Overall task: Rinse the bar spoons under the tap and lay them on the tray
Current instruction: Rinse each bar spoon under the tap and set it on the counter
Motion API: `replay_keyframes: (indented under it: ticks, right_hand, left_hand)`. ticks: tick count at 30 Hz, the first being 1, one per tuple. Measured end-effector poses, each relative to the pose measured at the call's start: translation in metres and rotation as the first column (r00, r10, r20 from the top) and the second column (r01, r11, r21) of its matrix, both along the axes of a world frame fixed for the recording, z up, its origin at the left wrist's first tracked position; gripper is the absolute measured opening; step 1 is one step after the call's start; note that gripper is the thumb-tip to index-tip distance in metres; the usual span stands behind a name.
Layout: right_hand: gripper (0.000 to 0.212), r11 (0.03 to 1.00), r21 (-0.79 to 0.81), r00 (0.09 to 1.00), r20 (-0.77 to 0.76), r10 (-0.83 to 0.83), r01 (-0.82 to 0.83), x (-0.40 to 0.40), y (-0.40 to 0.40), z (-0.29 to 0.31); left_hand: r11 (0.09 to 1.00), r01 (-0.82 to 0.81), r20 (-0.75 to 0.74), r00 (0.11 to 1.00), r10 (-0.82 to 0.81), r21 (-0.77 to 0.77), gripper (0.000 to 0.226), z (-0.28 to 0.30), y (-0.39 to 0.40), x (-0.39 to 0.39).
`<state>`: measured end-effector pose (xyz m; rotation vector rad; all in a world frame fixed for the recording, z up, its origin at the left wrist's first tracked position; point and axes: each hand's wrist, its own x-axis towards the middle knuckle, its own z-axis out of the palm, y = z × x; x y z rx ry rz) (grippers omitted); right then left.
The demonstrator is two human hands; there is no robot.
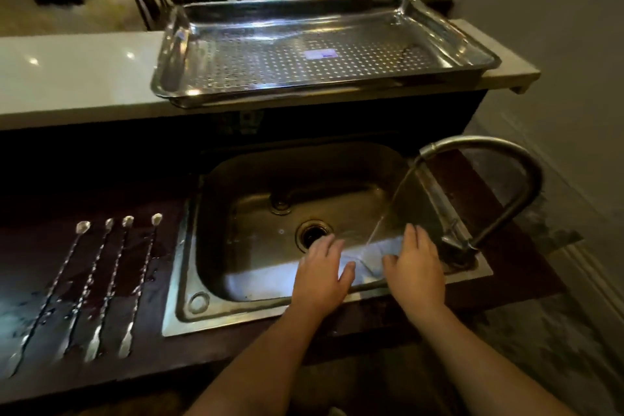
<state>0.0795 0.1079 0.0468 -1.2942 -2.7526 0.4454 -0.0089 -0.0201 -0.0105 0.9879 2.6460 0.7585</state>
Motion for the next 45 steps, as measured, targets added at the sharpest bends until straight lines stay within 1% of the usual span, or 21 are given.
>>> replay_keyframes:
  ticks: [2, 4, 11, 15, 17, 20, 22, 23, 24, 26, 28, 31, 33, 34, 36, 39, 42, 45]
  right_hand:
    - [0.068, 0.999, 0.008, 0.999, -0.004, 0.051, -0.051, -0.016, -0.021, 0.0]
    - [0.066, 0.991, 0.035, 0.992, 0.007, 0.126, -0.126, -0.034, -0.044, 0.0]
    - [0.058, 0.965, -0.01, 0.965, 0.005, 0.262, -0.261, -0.111, -0.134, 0.004]
    - [0.056, 0.95, -0.007, 0.95, -0.011, 0.312, -0.312, -0.153, -0.186, 0.004]
    - [0.056, 0.944, -0.022, 0.944, -0.024, 0.328, -0.329, -0.171, -0.212, 0.002]
    - [0.055, 0.927, -0.014, 0.927, -0.029, 0.373, -0.374, -0.192, -0.247, 0.0]
    - [0.05, 0.918, -0.012, 0.918, -0.026, 0.396, -0.396, -0.204, -0.266, -0.002]
    - [0.046, 0.912, -0.015, 0.913, -0.019, 0.409, -0.409, -0.209, -0.274, -0.003]
    - [0.039, 0.906, -0.025, 0.907, -0.007, 0.422, -0.422, -0.215, -0.281, -0.004]
    - [0.03, 0.892, -0.078, 0.894, 0.022, 0.449, -0.446, -0.226, -0.293, -0.004]
    - [0.028, 0.879, -0.132, 0.884, 0.04, 0.466, -0.457, -0.235, -0.303, -0.004]
    - [0.03, 0.892, -0.199, 0.905, 0.048, 0.423, -0.407, -0.248, -0.315, -0.007]
    - [0.038, 0.91, -0.247, 0.932, 0.06, 0.357, -0.333, -0.256, -0.321, -0.011]
    - [0.042, 0.918, -0.266, 0.944, 0.07, 0.324, -0.295, -0.258, -0.324, -0.013]
    - [0.042, 0.924, -0.295, 0.955, 0.095, 0.281, -0.242, -0.262, -0.329, -0.018]
    - [0.035, 0.926, -0.325, 0.959, 0.138, 0.247, -0.192, -0.265, -0.334, -0.023]
    - [0.02, 0.929, -0.339, 0.958, 0.181, 0.222, -0.151, -0.271, -0.337, -0.021]
    - [0.012, 0.92, -0.373, 0.961, 0.184, 0.204, -0.124, -0.274, -0.339, -0.022]
  left_hand:
    - [0.999, -0.022, -0.044, 0.999, 0.023, 0.032, 0.054, 0.008, -0.021, -0.013]
    - [0.994, -0.081, -0.081, 0.993, 0.087, 0.069, 0.051, 0.014, -0.048, -0.03]
    - [0.939, -0.322, -0.113, 0.935, 0.335, 0.12, 0.048, 0.032, -0.172, -0.102]
    - [0.919, -0.376, -0.162, 0.906, 0.392, 0.121, 0.046, 0.037, -0.238, -0.137]
    - [0.905, -0.406, -0.16, 0.892, 0.422, 0.126, 0.046, 0.039, -0.263, -0.149]
    - [0.903, -0.411, -0.149, 0.892, 0.426, 0.122, 0.046, 0.042, -0.288, -0.158]
    - [0.907, -0.415, -0.139, 0.896, 0.422, 0.08, 0.043, 0.043, -0.299, -0.162]
    - [0.907, -0.42, -0.119, 0.9, 0.42, 0.025, 0.039, 0.043, -0.302, -0.163]
    - [0.902, -0.429, -0.073, 0.902, 0.425, -0.049, 0.032, 0.044, -0.303, -0.164]
    - [0.886, -0.425, 0.074, 0.893, 0.444, -0.187, 0.024, 0.046, -0.301, -0.164]
    - [0.883, -0.389, 0.166, 0.883, 0.438, -0.261, 0.023, 0.045, -0.298, -0.164]
    - [0.892, -0.32, 0.205, 0.896, 0.394, -0.32, 0.029, 0.038, -0.295, -0.163]
    - [0.894, -0.273, 0.21, 0.909, 0.361, -0.355, 0.031, 0.033, -0.295, -0.163]
    - [0.893, -0.26, 0.207, 0.913, 0.351, -0.368, 0.03, 0.031, -0.296, -0.163]
    - [0.888, -0.249, 0.203, 0.916, 0.345, -0.386, 0.025, 0.029, -0.297, -0.163]
    - [0.886, -0.245, 0.214, 0.913, 0.347, -0.393, 0.023, 0.031, -0.298, -0.164]
    - [0.892, -0.242, 0.241, 0.906, 0.349, -0.382, 0.023, 0.033, -0.299, -0.166]
    - [0.893, -0.236, 0.26, 0.9, 0.349, -0.384, 0.024, 0.034, -0.298, -0.167]
